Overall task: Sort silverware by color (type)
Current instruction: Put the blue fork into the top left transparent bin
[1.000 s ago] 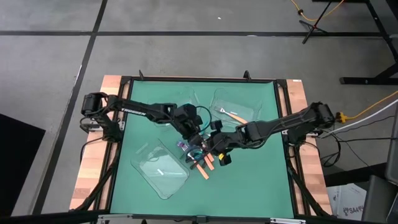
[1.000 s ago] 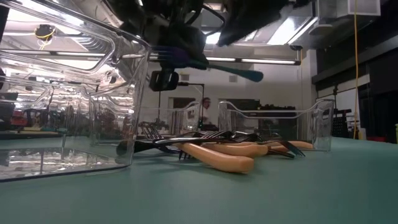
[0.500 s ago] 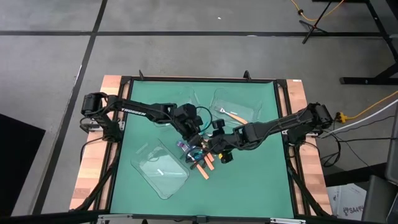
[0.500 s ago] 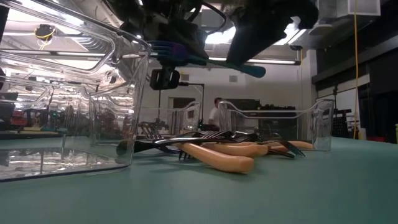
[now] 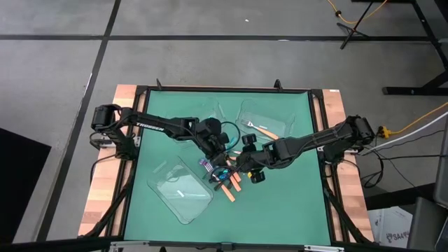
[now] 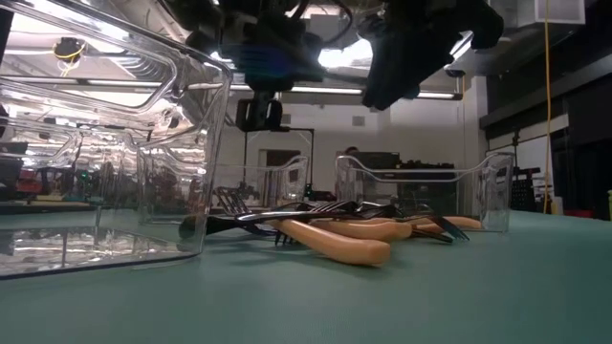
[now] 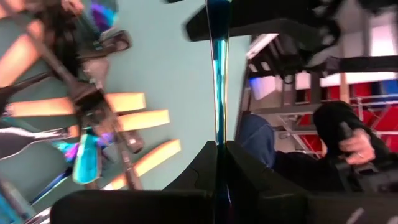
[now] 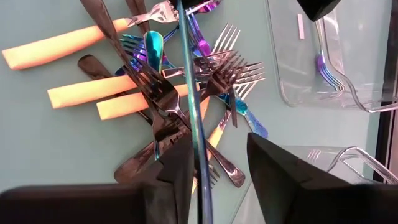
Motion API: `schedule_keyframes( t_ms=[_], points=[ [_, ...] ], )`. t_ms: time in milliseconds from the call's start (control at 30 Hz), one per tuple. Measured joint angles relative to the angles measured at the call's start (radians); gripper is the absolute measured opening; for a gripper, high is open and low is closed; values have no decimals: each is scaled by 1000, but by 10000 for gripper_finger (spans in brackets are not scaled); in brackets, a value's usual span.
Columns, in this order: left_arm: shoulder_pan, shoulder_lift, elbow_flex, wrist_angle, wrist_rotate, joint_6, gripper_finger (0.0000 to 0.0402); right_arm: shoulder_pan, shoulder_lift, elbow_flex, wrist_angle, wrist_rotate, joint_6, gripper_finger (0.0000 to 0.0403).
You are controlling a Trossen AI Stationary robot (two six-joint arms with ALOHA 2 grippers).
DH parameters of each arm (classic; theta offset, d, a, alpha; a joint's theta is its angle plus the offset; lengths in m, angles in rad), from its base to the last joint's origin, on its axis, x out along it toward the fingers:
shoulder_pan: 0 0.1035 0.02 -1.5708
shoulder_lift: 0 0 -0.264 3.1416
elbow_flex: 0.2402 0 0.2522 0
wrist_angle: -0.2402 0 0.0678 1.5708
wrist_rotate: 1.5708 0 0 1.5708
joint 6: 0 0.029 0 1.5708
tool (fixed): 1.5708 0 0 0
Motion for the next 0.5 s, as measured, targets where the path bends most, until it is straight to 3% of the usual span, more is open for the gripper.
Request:
schedule_keyframes(
  t_ms=[333,500],
  points=[
    [0,0,0,3,2,-20,17,1,0,0,-1,-7,-2,16],
    [-1,0,0,2,2,-25,17,1,0,0,-1,-8,-6,13]
  ],
)
